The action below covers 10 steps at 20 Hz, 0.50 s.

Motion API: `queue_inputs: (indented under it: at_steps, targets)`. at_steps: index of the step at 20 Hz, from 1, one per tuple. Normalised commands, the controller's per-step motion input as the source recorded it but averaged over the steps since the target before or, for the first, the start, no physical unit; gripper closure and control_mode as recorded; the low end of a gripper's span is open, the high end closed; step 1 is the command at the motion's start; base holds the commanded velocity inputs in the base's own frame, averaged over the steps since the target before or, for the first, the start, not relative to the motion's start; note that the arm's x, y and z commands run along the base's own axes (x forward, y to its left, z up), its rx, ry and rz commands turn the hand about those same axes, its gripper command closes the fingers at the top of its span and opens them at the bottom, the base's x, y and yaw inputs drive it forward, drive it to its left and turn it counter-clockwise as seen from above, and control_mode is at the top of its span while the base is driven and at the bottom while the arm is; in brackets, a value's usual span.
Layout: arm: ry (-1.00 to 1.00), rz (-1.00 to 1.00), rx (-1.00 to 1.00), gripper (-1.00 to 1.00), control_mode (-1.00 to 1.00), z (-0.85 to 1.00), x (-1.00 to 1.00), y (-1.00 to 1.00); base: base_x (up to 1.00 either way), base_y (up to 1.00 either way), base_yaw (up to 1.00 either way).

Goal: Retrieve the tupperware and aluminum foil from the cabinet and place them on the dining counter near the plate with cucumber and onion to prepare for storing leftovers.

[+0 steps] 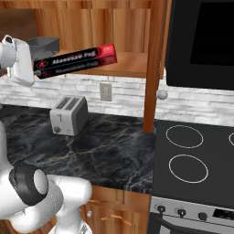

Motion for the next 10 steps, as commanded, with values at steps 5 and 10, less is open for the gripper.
queue_inputs:
  at_steps: [5,10]
  targets:
    - [-0.02,0.27,-0.24,1.00,-1.00,-0.42,-0.98,-0.09,0.00,0.00,0.00]
    - [0.09,0.06,-0.15,1.00,-1.00,0.16,-0.78,-0.25,0.00,0.00,0.00]
